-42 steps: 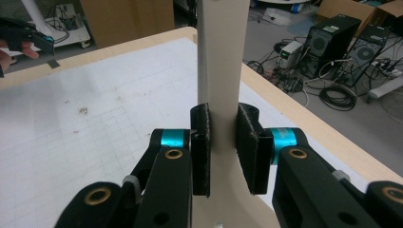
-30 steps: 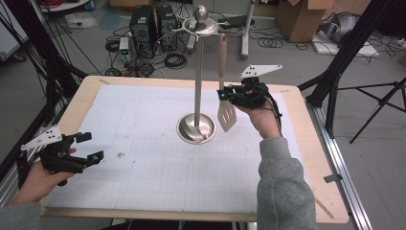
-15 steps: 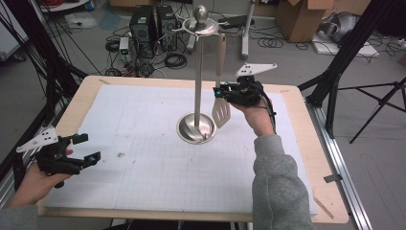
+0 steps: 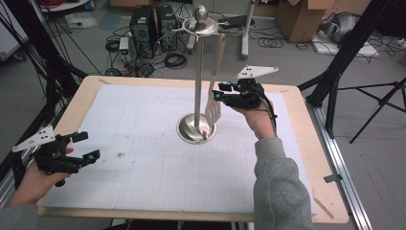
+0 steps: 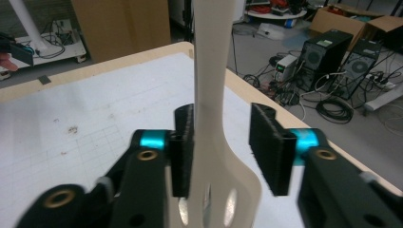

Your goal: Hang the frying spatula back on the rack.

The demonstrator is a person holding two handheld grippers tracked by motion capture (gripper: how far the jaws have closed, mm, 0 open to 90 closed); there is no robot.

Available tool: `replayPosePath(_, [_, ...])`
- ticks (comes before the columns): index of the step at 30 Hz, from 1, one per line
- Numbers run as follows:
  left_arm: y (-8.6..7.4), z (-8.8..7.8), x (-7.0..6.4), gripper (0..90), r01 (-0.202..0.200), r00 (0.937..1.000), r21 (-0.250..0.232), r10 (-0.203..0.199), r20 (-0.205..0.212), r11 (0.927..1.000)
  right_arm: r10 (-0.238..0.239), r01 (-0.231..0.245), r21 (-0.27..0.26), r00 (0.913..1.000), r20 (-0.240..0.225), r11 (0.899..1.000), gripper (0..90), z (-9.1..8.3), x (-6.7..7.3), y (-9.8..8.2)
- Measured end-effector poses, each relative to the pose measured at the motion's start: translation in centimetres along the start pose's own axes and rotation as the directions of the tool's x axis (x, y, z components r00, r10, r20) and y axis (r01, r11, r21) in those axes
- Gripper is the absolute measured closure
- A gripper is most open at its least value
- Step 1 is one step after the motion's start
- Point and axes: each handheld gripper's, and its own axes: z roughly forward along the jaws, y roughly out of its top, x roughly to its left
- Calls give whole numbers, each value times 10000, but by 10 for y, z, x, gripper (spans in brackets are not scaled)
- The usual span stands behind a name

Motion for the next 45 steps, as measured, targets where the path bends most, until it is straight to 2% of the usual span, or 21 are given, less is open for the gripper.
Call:
replayPosePath(5, [-1,2,1,26,-6,10000,53,7,-39,10000,-97,96,-223,9999,-63,9997,389,-4,6,1])
replayPosePath(7, [0,2,0,26,-53,9999,-33,52,-107,10000,-131,129,-307,9999,-75,9994,328,-6,8,2])
replayPosePath(13, [3,2,0,26,37,10000,-300,-36,30,9995,-30,27,-494,10000,-74,9988,176,-10,14,1])
replayPosePath(16, [3,4,0,26,63,9999,-341,-60,98,9994,-21,8,-709,9998,-183,9975,148,-14,16,-4])
replayPosePath(23, [5,11,-1,26,66,9998,-390,-58,206,9992,234,-278,-1088,9988,-420,9937,145,-26,18,-22])
replayPosePath(29, [5,18,-1,26,131,9995,-500,-117,292,9987,452,-497,-1224,9982,-394,9912,145,-37,18,-41])
replayPosePath(35, [6,20,-1,26,-82,9997,-659,97,229,9978,621,-658,-1312,9975,-325,9892,145,-47,16,-55])
replayPosePath(42, [5,22,0,26,-26,9997,-609,41,243,9981,988,-989,-1445,9951,-79,9845,118,-58,12,-65])
replayPosePath(45, [5,25,1,26,0,9996,-536,15,282,9986,928,-926,-1461,9957,-60,9849,118,-62,13,-68])
